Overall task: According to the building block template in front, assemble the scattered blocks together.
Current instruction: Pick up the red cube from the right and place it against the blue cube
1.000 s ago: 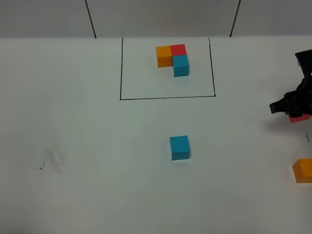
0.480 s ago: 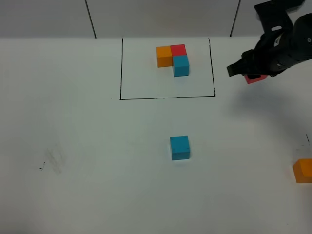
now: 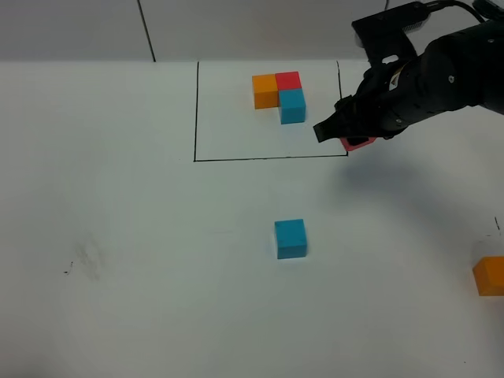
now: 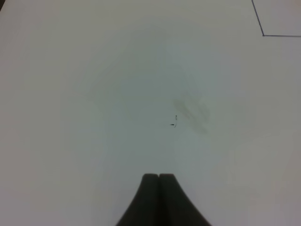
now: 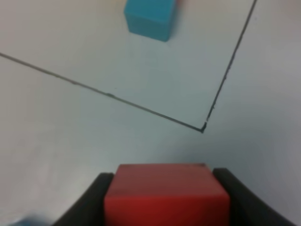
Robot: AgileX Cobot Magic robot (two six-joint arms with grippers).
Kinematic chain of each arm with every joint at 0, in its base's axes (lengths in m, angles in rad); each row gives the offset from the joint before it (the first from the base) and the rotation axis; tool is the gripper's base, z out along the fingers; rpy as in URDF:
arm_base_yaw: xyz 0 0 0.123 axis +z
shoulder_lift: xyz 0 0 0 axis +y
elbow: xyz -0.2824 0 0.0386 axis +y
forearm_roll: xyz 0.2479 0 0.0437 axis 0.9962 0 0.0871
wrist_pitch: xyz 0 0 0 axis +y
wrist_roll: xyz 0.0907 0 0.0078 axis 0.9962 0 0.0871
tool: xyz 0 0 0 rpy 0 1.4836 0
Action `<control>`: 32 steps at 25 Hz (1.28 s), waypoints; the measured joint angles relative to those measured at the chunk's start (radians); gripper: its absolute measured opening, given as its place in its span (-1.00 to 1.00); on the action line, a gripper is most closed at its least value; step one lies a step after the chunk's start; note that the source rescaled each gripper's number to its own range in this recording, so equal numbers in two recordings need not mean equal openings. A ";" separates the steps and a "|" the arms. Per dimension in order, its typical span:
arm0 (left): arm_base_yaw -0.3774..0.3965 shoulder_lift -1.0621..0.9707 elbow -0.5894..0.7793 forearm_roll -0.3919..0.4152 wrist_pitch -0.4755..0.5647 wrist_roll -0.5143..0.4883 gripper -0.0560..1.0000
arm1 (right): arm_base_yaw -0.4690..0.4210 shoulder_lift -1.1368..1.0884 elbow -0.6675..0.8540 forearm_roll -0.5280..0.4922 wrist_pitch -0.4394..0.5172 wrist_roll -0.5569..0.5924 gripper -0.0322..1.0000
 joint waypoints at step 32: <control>0.000 0.000 0.000 0.159 -0.017 0.000 -0.89 | 0.210 0.279 -0.237 -0.148 -0.030 0.503 -0.11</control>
